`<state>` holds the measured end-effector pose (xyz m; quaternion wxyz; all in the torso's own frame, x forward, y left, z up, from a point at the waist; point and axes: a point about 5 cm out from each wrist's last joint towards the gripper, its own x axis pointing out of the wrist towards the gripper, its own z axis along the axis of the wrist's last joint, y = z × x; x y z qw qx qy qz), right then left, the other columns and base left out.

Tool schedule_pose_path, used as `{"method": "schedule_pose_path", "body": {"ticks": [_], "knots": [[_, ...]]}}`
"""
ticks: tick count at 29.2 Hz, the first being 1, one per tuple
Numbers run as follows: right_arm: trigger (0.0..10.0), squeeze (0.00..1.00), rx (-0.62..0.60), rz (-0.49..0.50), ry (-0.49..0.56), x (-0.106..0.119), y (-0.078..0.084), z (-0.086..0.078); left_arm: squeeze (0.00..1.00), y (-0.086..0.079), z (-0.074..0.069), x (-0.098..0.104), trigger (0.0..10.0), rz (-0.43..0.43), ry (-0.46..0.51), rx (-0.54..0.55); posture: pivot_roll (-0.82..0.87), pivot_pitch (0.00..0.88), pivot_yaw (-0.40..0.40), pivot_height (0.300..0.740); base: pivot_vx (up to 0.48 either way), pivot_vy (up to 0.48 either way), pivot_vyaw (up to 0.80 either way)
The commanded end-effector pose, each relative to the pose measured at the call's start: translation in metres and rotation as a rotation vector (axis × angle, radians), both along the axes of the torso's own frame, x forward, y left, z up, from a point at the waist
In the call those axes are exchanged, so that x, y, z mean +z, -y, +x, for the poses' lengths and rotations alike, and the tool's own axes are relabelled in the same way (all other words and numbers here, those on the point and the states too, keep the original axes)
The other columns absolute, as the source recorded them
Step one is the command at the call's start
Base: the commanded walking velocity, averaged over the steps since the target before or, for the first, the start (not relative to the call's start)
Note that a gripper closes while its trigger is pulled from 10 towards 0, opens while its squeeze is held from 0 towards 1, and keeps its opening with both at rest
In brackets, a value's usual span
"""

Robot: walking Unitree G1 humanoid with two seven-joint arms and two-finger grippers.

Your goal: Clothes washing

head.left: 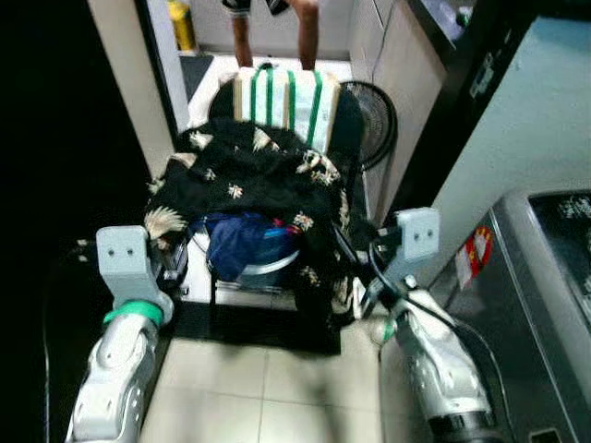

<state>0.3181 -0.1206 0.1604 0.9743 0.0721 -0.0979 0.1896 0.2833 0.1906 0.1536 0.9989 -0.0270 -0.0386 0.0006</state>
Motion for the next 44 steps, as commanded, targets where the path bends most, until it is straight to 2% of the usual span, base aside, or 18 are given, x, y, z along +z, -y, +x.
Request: {"method": "schedule_pose_path", "body": {"ticks": [1, 8, 17, 24, 27, 39, 44], "knots": [[10.0, 0.0, 0.02, 0.003, -0.007, -0.001, -0.005, -0.001, 0.0, -0.003, -0.002, -0.002, 10.0, -0.002, -0.008, 0.01, 0.12, 0.053, 0.026, 0.74, 0.352, 0.0, 0.0], [10.0, 0.0, 0.013, 0.008, 0.023, 0.008, -0.007, 0.003, 0.0, -0.004, -0.001, 0.0, 10.0, -0.002, 0.0, 0.006, 0.12, 0.054, 0.03, 0.74, 0.354, 0.0, 0.46], [10.0, 0.0, 0.047, 0.007, 0.039, 0.014, -0.01, 0.004, 0.0, -0.004, -0.001, 0.0, 10.0, 0.002, -0.002, 0.005, 0.12, 0.055, 0.028, 0.74, 0.353, 0.0, 0.0], [10.0, 0.0, 0.055, -0.008, 0.053, 0.017, -0.014, 0.004, 0.0, -0.004, 0.0, 0.0, 10.0, 0.001, -0.002, 0.001, 0.12, 0.053, 0.031, 0.74, 0.355, 0.0, 0.8], [10.0, 0.0, 0.038, 0.031, 0.075, 0.02, -0.012, 0.004, 0.0, -0.003, 0.0, 0.0, 10.0, 0.003, -0.001, -0.002, 0.12, 0.047, 0.033, 0.74, 0.352, 0.0, 0.8], [10.0, 0.0, 0.047, 0.039, 0.045, 0.016, -0.013, 0.004, 0.0, -0.004, 0.0, 0.001, 10.0, 0.007, 0.005, -0.016, 0.12, 0.028, 0.041, 0.74, 0.347, 0.0, 0.07], [10.0, 0.0, 0.01, 0.011, -0.002, 0.006, -0.008, 0.005, 0.0, -0.002, 0.0, 0.002, 10.0, -0.023, 0.018, -0.035, 0.12, 0.026, 0.043, 0.74, 0.0, 0.0, 0.0]]}}
